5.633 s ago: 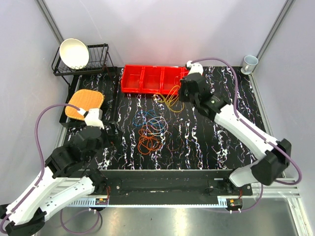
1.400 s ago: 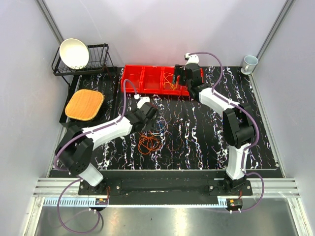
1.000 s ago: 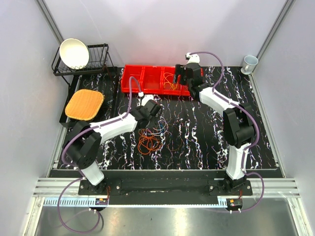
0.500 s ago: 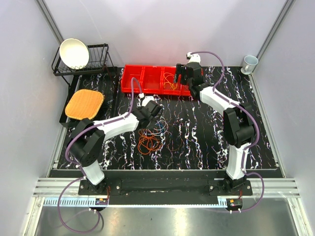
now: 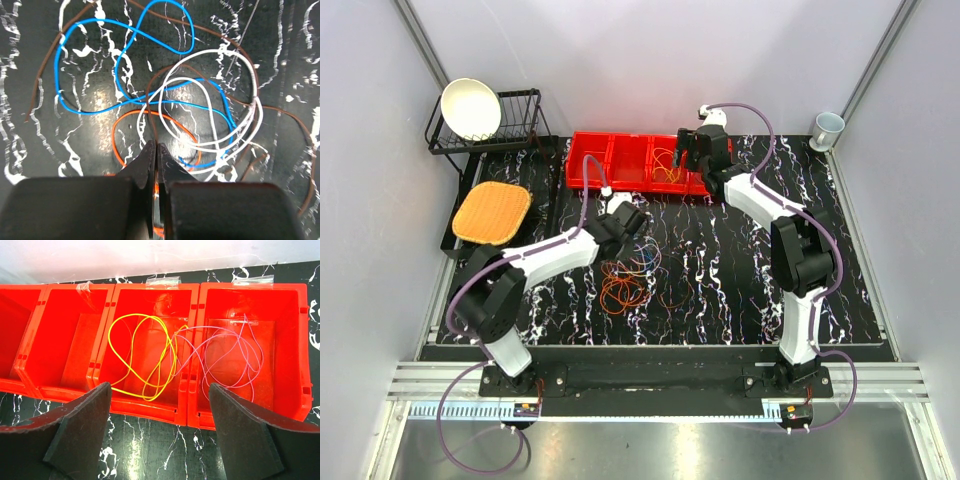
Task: Untangle the cables
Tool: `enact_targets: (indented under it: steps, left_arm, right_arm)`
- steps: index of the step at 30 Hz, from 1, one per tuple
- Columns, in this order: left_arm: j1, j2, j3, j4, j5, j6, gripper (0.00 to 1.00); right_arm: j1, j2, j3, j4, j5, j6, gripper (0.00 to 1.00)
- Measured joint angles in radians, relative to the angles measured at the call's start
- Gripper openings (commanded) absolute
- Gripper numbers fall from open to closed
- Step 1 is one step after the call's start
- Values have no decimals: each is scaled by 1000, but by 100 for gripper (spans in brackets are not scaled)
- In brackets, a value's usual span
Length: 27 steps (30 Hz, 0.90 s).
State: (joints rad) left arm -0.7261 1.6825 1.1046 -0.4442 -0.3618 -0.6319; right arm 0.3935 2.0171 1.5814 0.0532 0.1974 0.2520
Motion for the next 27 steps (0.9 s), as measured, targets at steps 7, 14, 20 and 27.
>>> enact_targets:
  steps: [7,14,20,27]
  left_arm:
    - [0,-117,116,-78,1,31,0]
    - [0,-280,209,-126,19,71,0]
    - [-1,-394,295,-159,89,148,0]
    - [-11,-511,410,-145,191,248,0]
  right_arm:
    - [-3,15,16,-22,-1,18,84]
    - [-8,15,18,-31,-9,37,84]
    - [-19,15,18,-34,-33,56,84]
    - [-24,15,5,9,-95,71,84]
